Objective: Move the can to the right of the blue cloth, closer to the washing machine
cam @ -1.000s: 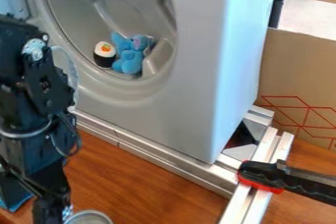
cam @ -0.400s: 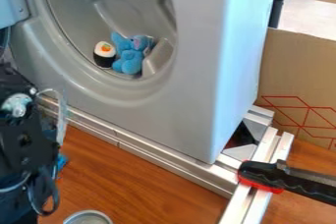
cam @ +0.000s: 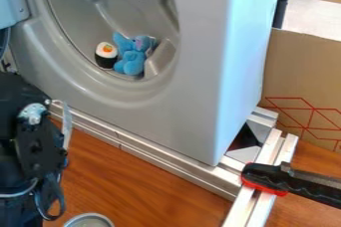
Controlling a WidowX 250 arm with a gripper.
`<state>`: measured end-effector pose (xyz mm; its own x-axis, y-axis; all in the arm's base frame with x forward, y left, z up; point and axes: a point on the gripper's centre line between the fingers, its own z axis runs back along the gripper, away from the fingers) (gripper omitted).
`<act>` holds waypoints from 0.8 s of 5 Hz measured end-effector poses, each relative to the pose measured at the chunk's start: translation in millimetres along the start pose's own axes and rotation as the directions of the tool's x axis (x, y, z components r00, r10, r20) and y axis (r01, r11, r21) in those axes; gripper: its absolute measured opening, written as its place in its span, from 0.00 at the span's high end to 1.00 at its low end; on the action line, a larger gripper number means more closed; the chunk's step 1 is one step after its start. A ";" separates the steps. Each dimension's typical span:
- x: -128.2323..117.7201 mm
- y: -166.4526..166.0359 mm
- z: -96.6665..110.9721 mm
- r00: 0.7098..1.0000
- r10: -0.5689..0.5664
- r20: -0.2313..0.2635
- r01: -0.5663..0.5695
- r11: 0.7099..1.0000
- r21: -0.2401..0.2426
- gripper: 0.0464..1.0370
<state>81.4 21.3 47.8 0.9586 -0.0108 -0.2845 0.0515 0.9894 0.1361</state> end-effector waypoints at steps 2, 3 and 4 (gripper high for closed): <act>26.6 -10.2 -15.0 0.998 -0.053 -0.013 0.053 0.998 -0.036 0.04; 30.0 -22.6 -16.9 0.997 -0.082 -0.011 0.081 0.994 -0.071 0.04; 37.6 -31.0 -17.6 0.995 -0.096 -0.015 0.094 0.992 -0.089 0.04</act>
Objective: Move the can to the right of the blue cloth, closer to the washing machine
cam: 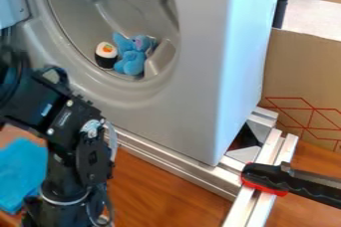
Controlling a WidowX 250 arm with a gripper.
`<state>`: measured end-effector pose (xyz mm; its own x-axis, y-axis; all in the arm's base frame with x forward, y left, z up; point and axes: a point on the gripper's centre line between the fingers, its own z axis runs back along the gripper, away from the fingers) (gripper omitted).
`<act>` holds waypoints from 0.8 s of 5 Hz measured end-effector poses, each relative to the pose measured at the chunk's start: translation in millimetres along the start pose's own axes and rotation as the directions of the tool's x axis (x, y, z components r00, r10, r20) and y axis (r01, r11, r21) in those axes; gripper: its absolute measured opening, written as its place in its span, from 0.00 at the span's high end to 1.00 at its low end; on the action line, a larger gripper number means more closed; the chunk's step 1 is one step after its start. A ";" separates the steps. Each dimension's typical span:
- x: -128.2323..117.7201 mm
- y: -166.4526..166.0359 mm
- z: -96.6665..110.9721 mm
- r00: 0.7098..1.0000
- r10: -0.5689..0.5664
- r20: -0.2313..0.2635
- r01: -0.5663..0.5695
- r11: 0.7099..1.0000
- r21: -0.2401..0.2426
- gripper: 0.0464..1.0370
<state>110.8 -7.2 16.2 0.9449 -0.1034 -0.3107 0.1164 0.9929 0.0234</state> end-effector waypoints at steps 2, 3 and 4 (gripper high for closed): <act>43.2 14.2 2.7 1.000 0.024 0.003 -0.024 0.999 -0.032 0.04; 67.9 25.6 10.8 0.999 0.022 0.048 -0.021 1.000 -0.020 0.04; 81.3 23.8 16.5 0.992 0.011 0.124 -0.003 0.998 -0.065 0.04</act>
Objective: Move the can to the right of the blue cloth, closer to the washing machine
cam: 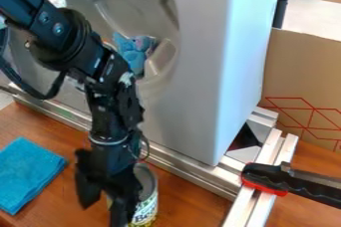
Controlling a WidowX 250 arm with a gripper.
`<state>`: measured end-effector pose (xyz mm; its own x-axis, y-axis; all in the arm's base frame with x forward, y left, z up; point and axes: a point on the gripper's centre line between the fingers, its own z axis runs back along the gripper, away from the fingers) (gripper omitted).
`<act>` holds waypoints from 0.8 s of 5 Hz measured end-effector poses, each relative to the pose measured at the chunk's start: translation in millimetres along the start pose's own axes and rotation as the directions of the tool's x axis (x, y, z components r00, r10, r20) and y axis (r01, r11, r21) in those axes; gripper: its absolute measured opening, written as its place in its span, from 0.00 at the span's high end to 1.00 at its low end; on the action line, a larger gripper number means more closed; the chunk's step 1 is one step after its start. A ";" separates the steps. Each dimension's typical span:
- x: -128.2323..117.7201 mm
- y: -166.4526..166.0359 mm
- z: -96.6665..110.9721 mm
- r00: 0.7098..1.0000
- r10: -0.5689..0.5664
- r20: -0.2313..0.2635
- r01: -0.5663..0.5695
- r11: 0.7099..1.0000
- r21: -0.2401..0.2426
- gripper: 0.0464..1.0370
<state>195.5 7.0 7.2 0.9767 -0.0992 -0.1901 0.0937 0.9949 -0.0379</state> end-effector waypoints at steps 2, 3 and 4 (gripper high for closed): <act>-10.5 1.4 25.1 0.994 -0.006 0.111 0.002 0.999 0.037 0.04; -33.9 8.4 40.9 0.993 0.013 0.118 -0.025 0.995 0.099 0.04; -60.0 24.7 47.2 0.992 0.033 0.122 -0.051 0.989 0.142 0.04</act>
